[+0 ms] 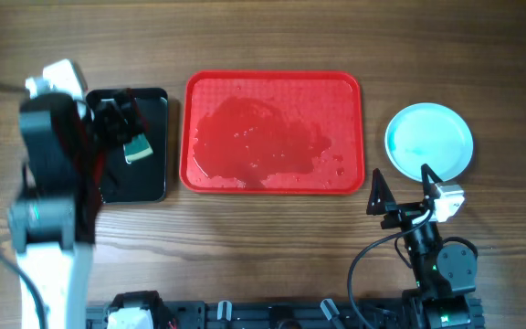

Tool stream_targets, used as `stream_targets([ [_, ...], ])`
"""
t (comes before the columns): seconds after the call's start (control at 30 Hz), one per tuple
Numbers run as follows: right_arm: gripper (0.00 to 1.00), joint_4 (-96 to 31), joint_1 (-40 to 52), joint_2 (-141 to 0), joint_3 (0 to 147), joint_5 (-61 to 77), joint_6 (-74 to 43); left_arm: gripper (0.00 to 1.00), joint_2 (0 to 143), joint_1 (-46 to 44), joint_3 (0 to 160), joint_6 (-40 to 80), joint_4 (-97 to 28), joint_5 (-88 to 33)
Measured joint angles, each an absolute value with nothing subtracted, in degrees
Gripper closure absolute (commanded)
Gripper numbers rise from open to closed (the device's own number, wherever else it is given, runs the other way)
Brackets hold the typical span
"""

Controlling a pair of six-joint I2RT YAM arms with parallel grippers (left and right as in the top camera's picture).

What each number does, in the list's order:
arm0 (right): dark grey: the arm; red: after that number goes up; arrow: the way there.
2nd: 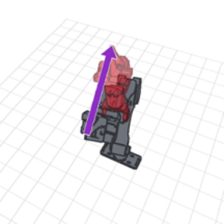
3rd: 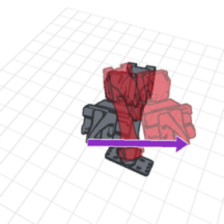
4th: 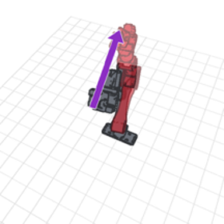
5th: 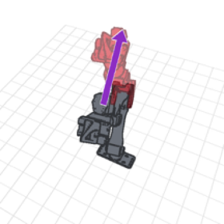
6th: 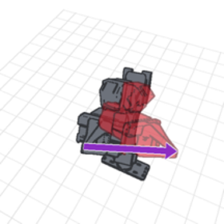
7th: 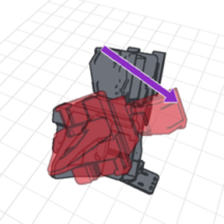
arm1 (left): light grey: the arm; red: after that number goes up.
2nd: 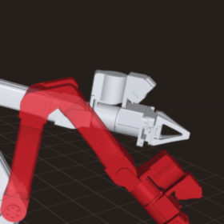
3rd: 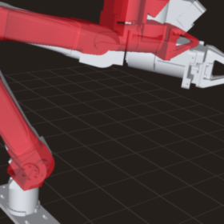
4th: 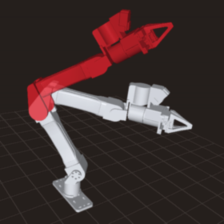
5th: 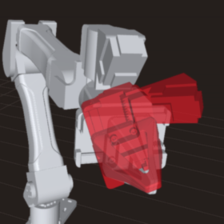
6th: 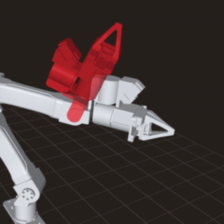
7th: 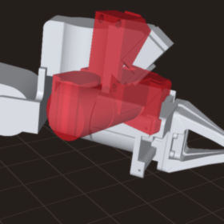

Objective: Clean dirty plates on tray and stack at the side

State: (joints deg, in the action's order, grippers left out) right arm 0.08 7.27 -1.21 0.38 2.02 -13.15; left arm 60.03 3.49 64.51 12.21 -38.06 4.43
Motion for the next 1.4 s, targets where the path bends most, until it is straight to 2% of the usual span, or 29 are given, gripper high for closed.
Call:
stream_targets([
  [0.07, 0.0, 0.14, 7.27, -1.21, 0.36, 2.0, -13.15, 0.0, 50.54, 3.44, 52.36, 12.36, -26.28, 1.74],
  [0.2, 0.0, 0.05, 7.27, -1.26, 0.36, 2.0, -13.13, 0.0, 33.67, 2.74, 32.86, 12.36, -15.44, -1.63],
  [0.47, 0.0, 0.05, 7.27, -1.28, 0.36, 1.85, -13.15, 0.0, 9.74, 0.1, 12.19, 10.13, -7.84, -3.36],
  [0.87, 0.0, 0.05, 7.27, -1.28, 0.36, 1.85, -13.13, 0.0, 3.7, -1.13, 6.07, 0.64, -7.6, -4.62],
  [1.4, 0.0, 0.05, 7.27, -1.28, 0.36, 1.85, -13.13, 0.0, 0.84, -1.13, 2.39, 0.03, -7.42, -4.64],
])
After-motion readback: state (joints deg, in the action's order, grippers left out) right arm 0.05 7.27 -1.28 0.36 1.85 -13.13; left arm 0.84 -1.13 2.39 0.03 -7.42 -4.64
